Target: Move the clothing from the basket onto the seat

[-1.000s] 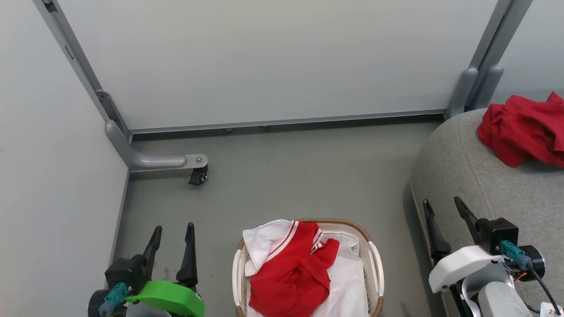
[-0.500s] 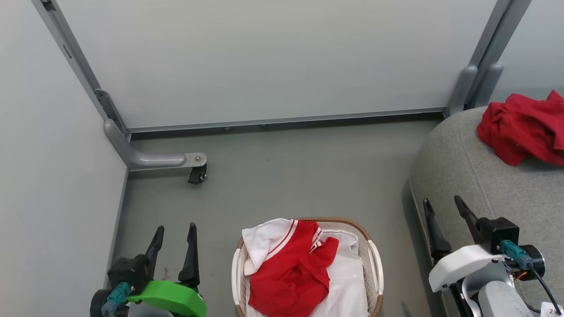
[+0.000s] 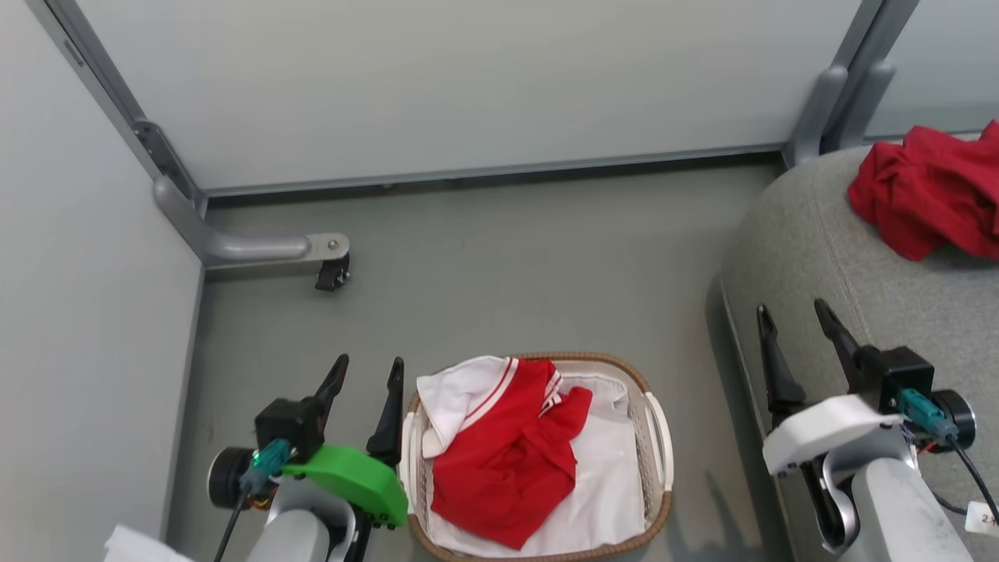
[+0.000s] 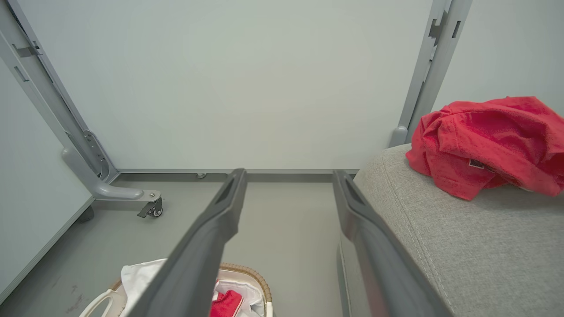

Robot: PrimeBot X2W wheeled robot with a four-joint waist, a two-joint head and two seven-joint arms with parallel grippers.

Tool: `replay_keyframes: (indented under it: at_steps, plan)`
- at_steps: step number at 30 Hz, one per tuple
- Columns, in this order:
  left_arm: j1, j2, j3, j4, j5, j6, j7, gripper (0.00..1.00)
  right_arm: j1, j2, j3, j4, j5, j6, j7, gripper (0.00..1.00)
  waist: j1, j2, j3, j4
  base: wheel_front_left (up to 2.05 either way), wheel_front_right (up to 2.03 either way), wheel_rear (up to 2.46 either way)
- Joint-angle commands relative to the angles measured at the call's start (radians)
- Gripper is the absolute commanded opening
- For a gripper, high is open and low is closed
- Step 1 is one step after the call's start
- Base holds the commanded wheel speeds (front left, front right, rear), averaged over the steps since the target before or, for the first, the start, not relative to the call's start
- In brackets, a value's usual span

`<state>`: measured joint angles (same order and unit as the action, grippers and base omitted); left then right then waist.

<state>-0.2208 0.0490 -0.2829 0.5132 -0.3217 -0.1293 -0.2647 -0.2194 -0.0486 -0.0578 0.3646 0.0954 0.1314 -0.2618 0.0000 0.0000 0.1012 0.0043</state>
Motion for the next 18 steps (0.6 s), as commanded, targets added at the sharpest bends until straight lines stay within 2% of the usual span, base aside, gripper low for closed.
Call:
replay_keyframes:
  at_steps: [1, 7, 15, 18]
  plan:
    - [-0.038, 0.003, -0.014, 0.024, -0.005, -0.002, 0.000, 1.00, -0.026, -0.003, 0.003, -0.011, -0.005, -0.001, -0.005, 1.00, 0.0000, 0.0000, 0.060, -0.023, 0.00, 0.00, 0.00]
    - [-0.158, 0.003, -0.131, 0.174, -0.024, -0.002, 0.000, 1.00, -0.081, -0.004, 0.024, -0.048, -0.005, -0.001, -0.005, 1.00, 0.0000, 0.0000, 0.176, -0.072, 0.00, 0.00, 0.00]
    - [-0.325, 0.004, -0.354, 0.378, -0.055, -0.002, 0.015, 1.00, -0.153, -0.003, 0.041, -0.102, -0.006, -0.001, -0.005, 1.00, 0.0000, 0.0000, 0.349, -0.131, 0.00, 0.00, 0.00]
    - [-0.386, 0.004, -0.439, 0.456, -0.024, -0.002, 0.042, 1.00, -0.174, -0.003, 0.046, -0.120, -0.014, -0.001, -0.005, 1.00, 0.0000, 0.0000, 0.403, -0.144, 0.00, 0.00, 0.00]
